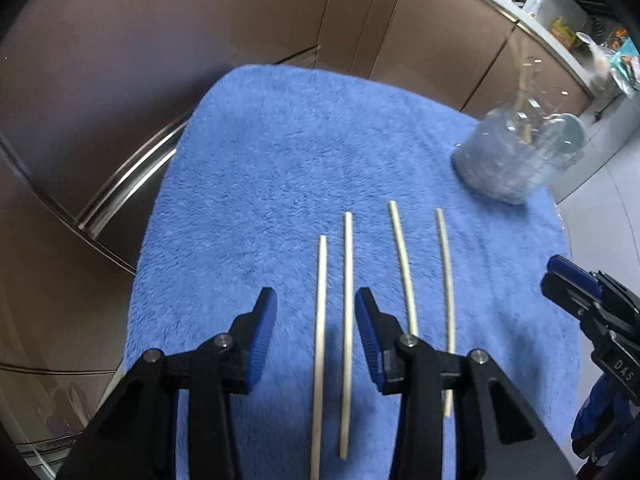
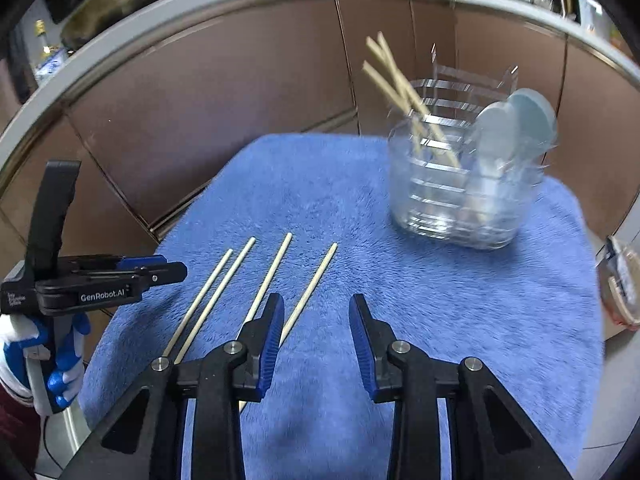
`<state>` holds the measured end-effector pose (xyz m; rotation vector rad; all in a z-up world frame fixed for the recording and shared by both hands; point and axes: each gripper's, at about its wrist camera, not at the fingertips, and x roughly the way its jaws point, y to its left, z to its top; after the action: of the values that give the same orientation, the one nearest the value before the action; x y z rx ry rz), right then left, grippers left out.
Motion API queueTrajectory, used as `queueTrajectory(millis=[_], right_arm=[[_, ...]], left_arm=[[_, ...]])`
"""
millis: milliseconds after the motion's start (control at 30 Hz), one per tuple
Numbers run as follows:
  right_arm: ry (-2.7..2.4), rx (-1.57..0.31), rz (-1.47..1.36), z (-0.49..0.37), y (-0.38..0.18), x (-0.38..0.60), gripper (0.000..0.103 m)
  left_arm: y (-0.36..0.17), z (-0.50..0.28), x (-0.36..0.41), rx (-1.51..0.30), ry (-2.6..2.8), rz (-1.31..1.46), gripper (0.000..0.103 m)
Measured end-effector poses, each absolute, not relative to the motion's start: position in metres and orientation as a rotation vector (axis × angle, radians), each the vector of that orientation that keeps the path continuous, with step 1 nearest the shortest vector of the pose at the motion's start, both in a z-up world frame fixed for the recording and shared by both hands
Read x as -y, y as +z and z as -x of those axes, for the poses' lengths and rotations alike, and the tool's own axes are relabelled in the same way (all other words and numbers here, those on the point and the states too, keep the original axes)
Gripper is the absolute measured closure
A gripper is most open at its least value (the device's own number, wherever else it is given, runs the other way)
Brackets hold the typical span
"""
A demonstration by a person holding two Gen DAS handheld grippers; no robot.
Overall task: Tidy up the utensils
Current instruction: 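Lower and grasp a chopstick with the left tool while the right tool grasps another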
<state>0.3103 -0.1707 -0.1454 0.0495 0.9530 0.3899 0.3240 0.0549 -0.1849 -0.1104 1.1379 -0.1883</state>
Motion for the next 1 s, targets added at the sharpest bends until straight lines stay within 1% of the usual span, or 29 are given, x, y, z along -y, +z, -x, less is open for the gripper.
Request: queueTrajectory(millis=[67, 133, 400, 533, 633, 733, 867, 1000], right_arm=[[0.392, -0.986, -0.057, -0.326, -0.155, 0.167, 0.072], [0.392, -1.019, -0.063, -0.338, -0.165, 0.162, 0.073], [0.361, -1.133, -0.066, -0.385, -0.192, 0.148, 0.077], [0.351, -1.177, -0.055, -0.399, -0.206, 0.139, 0.083], [0.328, -1.18, -0.016, -0.4, -0.207, 0.132, 0.086], [0.304, -1.191, 0.022, -0.401, -0.208, 0.125, 0.087], [0.292, -1.195, 0.03, -0.401, -0.209, 0.125, 0.087], [0.284, -1.199, 0.039, -0.402, -0.209, 0.123, 0.09]], left_arm=[[-0.193, -0.334, -0.055, -1.156, -0.182, 0.111, 0.068], [-0.201, -0.345, -0.054, -1.183, -0.185, 0.116, 0.073], [-0.221, -0.378, -0.05, -1.251, -0.189, 0.11, 0.081], [-0.224, -0.383, -0.044, -1.259, -0.194, 0.084, 0.082], [-0.225, -0.383, -0.036, -1.262, -0.194, 0.038, 0.085], [-0.225, -0.382, -0.026, -1.259, -0.18, -0.02, 0.086], [-0.226, -0.384, -0.028, -1.267, -0.179, -0.001, 0.086], [-0.225, -0.384, -0.033, -1.264, -0.173, 0.018, 0.091]])
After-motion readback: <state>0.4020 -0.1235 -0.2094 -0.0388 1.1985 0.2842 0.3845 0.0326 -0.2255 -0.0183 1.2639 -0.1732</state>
